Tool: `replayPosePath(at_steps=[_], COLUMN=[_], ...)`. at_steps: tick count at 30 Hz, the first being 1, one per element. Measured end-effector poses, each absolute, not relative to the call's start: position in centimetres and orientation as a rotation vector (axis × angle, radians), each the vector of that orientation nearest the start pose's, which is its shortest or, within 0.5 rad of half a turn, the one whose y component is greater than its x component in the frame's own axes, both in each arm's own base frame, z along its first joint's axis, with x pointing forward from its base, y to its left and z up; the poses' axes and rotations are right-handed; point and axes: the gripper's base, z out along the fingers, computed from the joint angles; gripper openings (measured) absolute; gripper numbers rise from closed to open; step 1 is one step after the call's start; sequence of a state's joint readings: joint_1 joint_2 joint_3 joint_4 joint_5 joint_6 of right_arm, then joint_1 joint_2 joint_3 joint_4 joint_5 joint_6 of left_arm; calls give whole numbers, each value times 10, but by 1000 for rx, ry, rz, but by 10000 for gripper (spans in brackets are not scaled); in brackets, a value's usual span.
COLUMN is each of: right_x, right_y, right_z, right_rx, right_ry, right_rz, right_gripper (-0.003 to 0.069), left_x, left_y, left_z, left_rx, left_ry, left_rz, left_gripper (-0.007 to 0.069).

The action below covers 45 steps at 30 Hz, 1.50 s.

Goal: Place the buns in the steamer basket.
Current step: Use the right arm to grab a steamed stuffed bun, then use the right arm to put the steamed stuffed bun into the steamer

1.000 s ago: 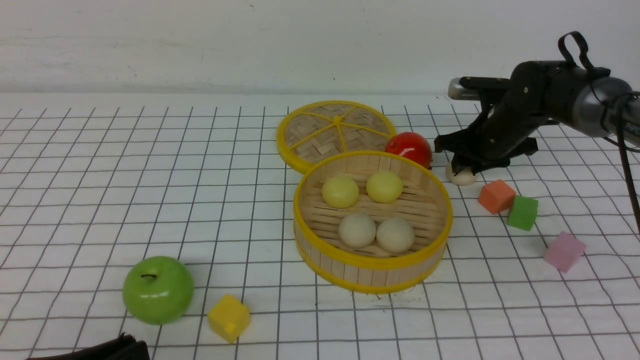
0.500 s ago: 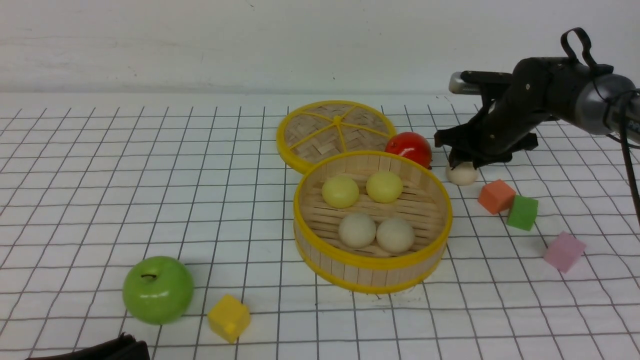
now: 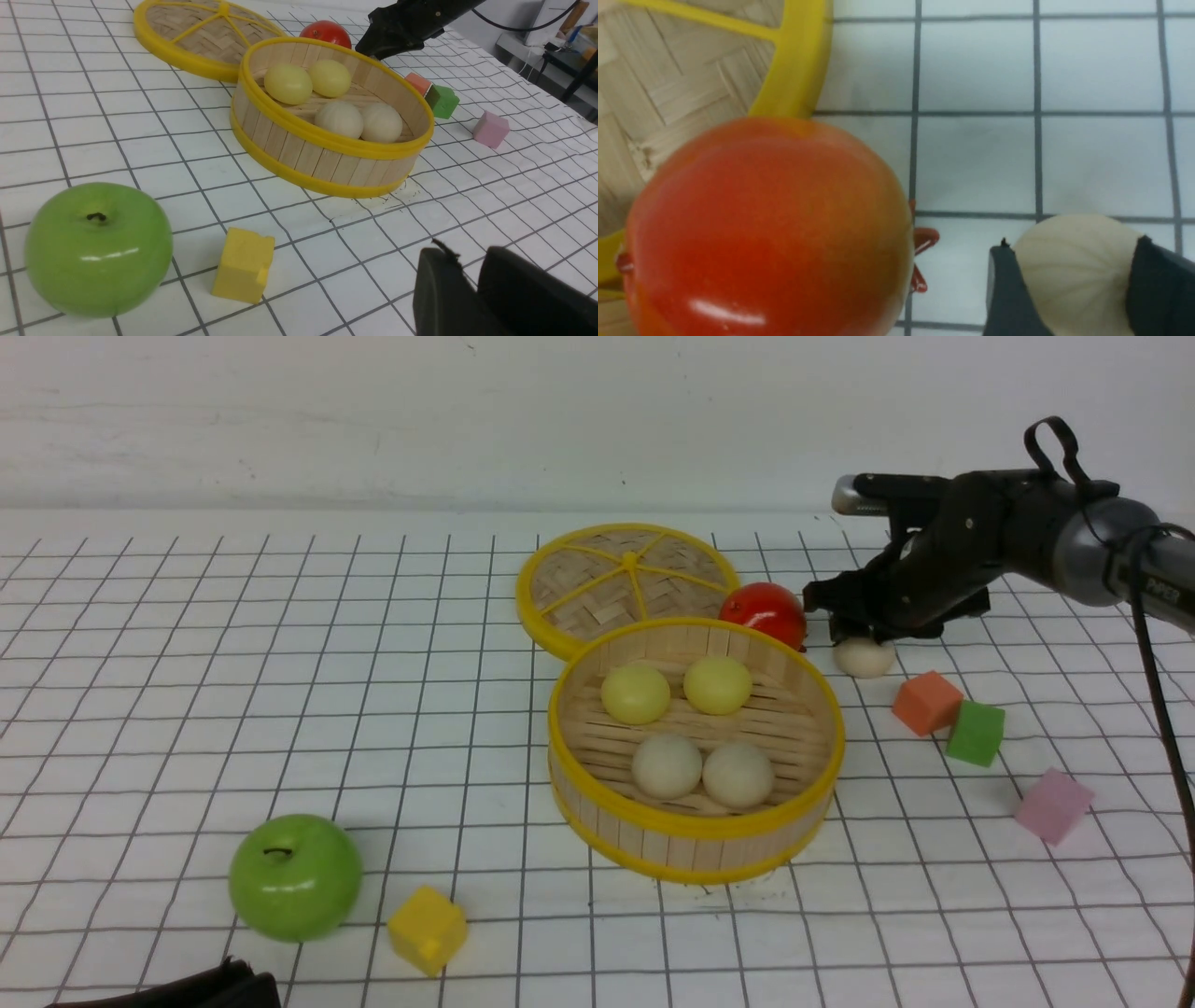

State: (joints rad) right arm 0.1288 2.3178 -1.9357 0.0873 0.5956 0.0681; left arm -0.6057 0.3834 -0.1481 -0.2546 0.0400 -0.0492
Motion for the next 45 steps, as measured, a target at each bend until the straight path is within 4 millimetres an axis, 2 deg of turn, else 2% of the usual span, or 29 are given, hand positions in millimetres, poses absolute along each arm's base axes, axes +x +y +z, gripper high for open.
replayPosePath(at_steps=[5,7,8,11,14,21,27,32,36,39,40,42,45], right_x=[519,519,519,519,518,514,506,489,466,433,431,411,403], right_y=[72,72,72,71,70,67,65,66,78,104,106,125,139], right_z=[181,181,181,181,180,188,219,247,267,271,271,267,258], right_rx=[-7,-9,-10,-24,-39,-76,-116,-167,-225,-328,-329,-401,-433], right_ry=[2467,2468,2468,2468,2482,2504,2478,2518,2525,2525,2528,2510,2500], right_rz=[177,175,173,155,134,81,62,84,181,307,315,359,369], right_gripper=[262,187,181,78,7,0,0,0,0,0,0,0,0], left_x=[76,76,76,76,76,76,76,76,76,76,76,76,76], left_y=[-54,-54,-54,-54,-54,-54,-54,-54,-54,-54,-54,-54,-54], left_z=[232,232,232,232,232,232,232,232,232,232,232,232,232], left_rx=[279,279,279,279,279,279,279,279,279,279,279,279,279], left_ry=[1784,1784,1784,1784,1784,1784,1784,1784,1784,1784,1784,1784,1784], left_rz=[-666,-666,-666,-666,-666,-666,-666,-666,-666,-666,-666,-666,-666], left_gripper=[127,129,129,133,136,144,146,148,151,155,155,155,155])
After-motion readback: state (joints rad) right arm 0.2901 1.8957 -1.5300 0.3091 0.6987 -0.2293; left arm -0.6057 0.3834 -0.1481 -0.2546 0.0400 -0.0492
